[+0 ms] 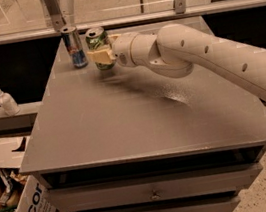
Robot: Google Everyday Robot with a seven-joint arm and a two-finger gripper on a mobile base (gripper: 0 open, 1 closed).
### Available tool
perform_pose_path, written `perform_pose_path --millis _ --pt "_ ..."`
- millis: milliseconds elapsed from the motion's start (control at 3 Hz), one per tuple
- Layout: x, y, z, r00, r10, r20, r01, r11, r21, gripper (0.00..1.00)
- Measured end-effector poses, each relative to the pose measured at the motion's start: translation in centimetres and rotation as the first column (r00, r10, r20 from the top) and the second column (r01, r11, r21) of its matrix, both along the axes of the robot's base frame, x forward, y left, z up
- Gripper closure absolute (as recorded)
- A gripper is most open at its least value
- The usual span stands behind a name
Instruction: Move green can near redbull can
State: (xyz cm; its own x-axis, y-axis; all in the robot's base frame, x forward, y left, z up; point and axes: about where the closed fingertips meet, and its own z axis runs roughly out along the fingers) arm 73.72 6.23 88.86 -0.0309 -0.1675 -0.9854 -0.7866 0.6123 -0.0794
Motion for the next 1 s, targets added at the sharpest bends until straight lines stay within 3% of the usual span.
perform_pose_path --millis 1000 --pt "5.6 1.2 -2.0 0.9994 -0.027 -0.019 0.028 0.999 0.019 1.0"
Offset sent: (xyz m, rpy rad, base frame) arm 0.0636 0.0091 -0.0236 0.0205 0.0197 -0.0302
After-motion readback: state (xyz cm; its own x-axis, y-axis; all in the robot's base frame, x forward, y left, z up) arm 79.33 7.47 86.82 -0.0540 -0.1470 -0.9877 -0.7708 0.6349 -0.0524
